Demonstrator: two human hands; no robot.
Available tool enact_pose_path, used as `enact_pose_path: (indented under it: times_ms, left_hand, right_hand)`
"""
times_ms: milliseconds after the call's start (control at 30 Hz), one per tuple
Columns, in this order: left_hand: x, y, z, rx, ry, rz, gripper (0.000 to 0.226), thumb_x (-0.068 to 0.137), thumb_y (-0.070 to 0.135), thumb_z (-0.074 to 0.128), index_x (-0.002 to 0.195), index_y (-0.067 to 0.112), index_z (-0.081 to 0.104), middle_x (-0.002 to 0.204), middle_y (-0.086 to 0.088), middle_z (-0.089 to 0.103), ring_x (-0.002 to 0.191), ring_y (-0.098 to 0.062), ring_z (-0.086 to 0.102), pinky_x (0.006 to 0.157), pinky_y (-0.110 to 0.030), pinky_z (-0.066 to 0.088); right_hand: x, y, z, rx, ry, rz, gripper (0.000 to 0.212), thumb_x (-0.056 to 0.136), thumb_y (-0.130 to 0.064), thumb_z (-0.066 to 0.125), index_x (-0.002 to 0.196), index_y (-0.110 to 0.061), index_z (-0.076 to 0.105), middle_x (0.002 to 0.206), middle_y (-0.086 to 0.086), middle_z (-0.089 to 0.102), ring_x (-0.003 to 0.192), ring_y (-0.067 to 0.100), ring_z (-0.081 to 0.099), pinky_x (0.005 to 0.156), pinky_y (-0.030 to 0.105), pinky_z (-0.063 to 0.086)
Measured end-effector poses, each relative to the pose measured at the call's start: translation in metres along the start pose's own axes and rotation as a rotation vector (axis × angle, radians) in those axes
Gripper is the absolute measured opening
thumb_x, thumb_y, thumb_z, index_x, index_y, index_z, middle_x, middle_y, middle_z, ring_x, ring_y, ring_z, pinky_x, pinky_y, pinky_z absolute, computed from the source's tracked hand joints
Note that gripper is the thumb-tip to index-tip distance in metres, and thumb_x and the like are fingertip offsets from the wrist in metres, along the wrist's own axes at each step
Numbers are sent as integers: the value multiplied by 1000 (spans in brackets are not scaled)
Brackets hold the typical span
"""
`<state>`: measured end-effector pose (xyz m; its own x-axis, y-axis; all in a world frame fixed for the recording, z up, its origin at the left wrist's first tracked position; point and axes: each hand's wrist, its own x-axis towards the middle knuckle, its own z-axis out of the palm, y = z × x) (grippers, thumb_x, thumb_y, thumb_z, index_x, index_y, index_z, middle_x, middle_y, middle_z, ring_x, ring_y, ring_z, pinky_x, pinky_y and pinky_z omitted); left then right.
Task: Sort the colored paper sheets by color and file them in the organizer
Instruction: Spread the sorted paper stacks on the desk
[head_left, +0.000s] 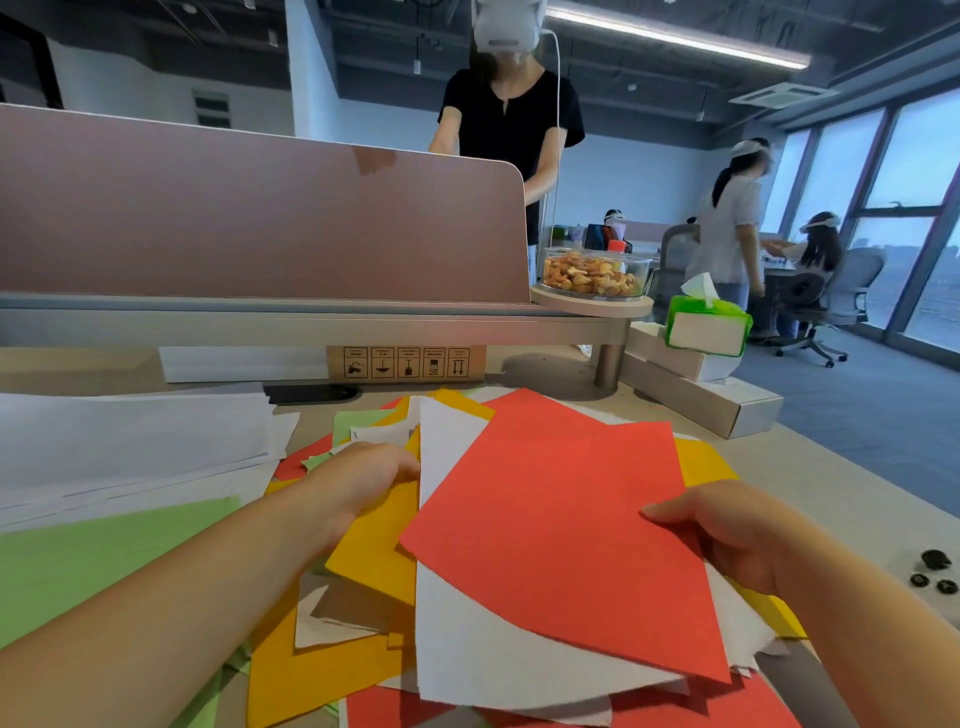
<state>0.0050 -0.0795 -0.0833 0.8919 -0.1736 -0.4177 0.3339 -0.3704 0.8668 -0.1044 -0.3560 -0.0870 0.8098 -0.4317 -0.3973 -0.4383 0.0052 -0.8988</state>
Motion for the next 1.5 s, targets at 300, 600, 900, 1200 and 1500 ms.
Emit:
enact_pose_path:
  times_ms: [300,600,900,1200,1500]
  left_hand:
    - [-1,-1,2,-202,-80,-11,24,87,25,56,107,12,59,84,-18,72,64,-32,68,63,-37,55]
    - [-1,-5,4,-2,-51,64,30,86,12,68,115,14,59,90,-14,74,76,-32,72,62,-40,58]
    - [-2,-8,6,-53,-66,123,25,87,16,68,112,15,62,87,-13,75,77,-32,72,67,-43,59]
    - [-18,9,-10,-143,-100,217,27,82,12,73,108,17,66,85,-7,76,75,-26,73,65,-38,57]
    - [-83,10,-111,-183,30,328,25,81,16,73,105,11,68,93,-13,75,84,-32,71,81,-50,56]
  right_hand:
    - [7,1,1,37,36,-10,10,85,8,55,92,3,58,85,20,61,66,28,56,69,35,48]
    - [4,1,1,-1,-50,-48,27,82,9,54,107,7,62,96,24,67,81,33,61,80,40,49]
    - [2,0,3,20,-158,-48,21,90,1,50,106,2,64,91,19,71,63,25,68,61,31,56]
    - [-15,-7,10,243,-184,-100,31,68,1,64,99,-1,67,91,20,72,63,27,69,67,39,57]
    - [-69,-50,88,235,-345,-112,11,79,-3,58,85,2,67,70,18,72,49,24,68,44,30,55]
